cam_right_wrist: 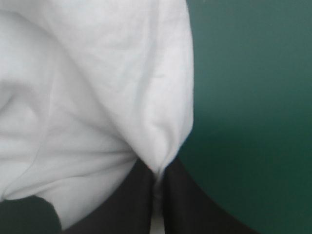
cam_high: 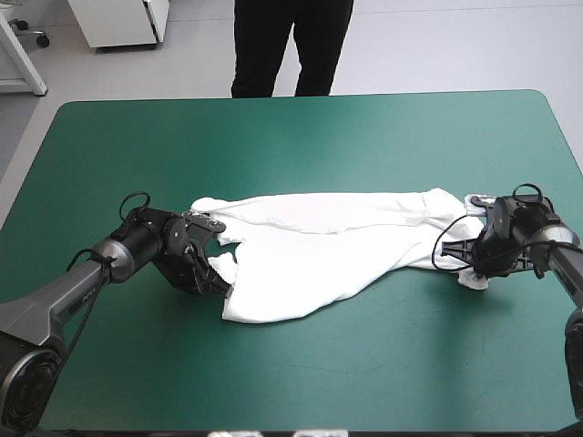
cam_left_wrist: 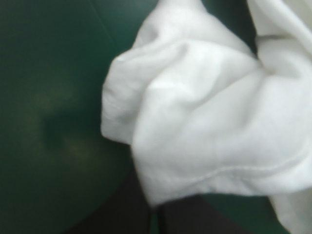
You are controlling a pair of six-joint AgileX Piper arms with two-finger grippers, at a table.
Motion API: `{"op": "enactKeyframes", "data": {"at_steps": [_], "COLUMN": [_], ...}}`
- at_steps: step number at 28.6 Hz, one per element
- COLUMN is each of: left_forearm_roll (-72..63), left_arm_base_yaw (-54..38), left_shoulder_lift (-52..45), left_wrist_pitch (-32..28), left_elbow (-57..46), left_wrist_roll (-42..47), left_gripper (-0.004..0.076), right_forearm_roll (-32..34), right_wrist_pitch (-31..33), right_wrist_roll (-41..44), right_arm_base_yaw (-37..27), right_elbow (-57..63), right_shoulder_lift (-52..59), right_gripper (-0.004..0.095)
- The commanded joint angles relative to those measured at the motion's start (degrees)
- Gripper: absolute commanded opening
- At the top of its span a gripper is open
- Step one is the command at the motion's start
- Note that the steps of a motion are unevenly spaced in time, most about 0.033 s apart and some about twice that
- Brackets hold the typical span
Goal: Fold the cloth
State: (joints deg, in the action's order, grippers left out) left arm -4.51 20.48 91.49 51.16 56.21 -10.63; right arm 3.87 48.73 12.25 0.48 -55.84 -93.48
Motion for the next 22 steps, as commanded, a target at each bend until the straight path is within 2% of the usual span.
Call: {"op": "enactKeyframes", "data": {"at_steps": [1, 8, 16, 19, 22], "left_forearm_roll": [-6.37, -5.81, -4.34, -2.98, -2.21], "left_arm_base_yaw": [0.62, -0.29, -2.48, -2.93, -2.93], "left_shoulder_lift": [-0.45, -3.22, -7.26, -8.83, -10.04], "left_wrist_pitch": [-2.81, 1.31, 7.84, 11.49, 12.24], "left_elbow": [2.73, 13.02, 30.18, 39.58, 46.63], "left_wrist_roll": [0.67, 0.67, 0.67, 0.67, 0.67], "left_gripper": [-0.0007, -0.0007, -0.0007, -0.0008, -0.0008], "right_forearm_roll": [-4.26, -3.87, -5.9, -9.57, -12.65], "right_wrist_pitch": [4.1, 11.11, 16.68, 18.03, 18.98], "right_wrist_roll": [-0.93, -5.71, -8.63, -10.87, -13.05], "right_arm_base_yaw": [0.21, 0.21, 0.21, 0.21, 0.21], "right_elbow": [1.24, -5.96, -21.39, -31.49, -39.46], "right_shoulder_lift": [-0.06, 9.47, 18.8, 20.77, 21.09], "right_gripper": [-0.0017, -0.0017, -0.0017, -0.0017, -0.0017]}}
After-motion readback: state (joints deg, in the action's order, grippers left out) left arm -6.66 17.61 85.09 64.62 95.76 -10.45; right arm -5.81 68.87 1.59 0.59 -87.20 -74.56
